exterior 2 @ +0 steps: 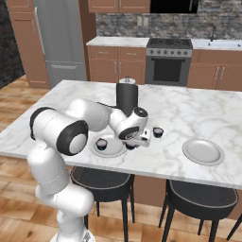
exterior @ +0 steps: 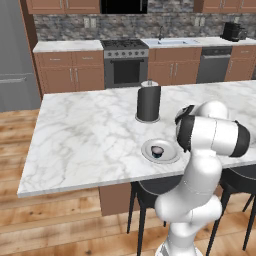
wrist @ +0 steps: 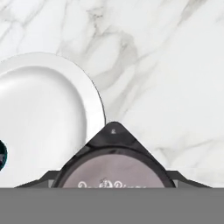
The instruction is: Place two yogurt containers on each plate.
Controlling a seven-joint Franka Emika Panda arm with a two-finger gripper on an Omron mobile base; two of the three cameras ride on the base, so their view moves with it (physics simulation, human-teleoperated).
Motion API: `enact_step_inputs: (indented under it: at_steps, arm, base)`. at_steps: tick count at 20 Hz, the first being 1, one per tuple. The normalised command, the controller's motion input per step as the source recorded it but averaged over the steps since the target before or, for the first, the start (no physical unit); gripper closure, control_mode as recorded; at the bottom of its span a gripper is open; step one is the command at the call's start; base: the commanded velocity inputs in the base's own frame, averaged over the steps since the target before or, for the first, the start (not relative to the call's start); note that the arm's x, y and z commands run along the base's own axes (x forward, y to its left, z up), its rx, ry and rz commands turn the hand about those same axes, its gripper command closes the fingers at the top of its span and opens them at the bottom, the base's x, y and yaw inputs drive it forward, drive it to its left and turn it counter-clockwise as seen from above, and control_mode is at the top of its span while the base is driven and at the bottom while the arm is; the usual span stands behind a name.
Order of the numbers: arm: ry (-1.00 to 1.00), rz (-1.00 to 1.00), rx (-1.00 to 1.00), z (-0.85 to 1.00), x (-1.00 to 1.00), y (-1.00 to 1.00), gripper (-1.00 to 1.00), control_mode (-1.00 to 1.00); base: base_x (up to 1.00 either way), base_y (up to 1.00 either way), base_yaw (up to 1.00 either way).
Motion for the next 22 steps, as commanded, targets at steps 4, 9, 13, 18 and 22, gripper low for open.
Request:
enact_step_inputs:
  at_steps: [4, 9, 13, 18, 22]
  arm:
    - [0.00, -0.01, -0.12, 0.03, 0.25, 0.82, 1.00, -1.00]
    - [0.03, -0.01, -0.04, 0.00, 0.50, 0.27, 1.00, -1.00]
    - [0.06, 0.00, 0.13, 0.00, 0.35, -0.07, 1.00, -1.00]
    - [0.09, 0.00, 0.18, -0.04, 0.09, -0.12, 1.00, -1.00]
    - [0.08, 0.00, 0.10, -0.21, 0.07, 0.00, 1.00, -1.00]
  base:
    - [0.00, 0.00, 0.00]
    - [0.00, 0.00, 0.00]
    - [0.00, 0.00, 0.00]
    - [0.00, 0.00, 0.00]
    - [0.00, 0.00, 0.00]
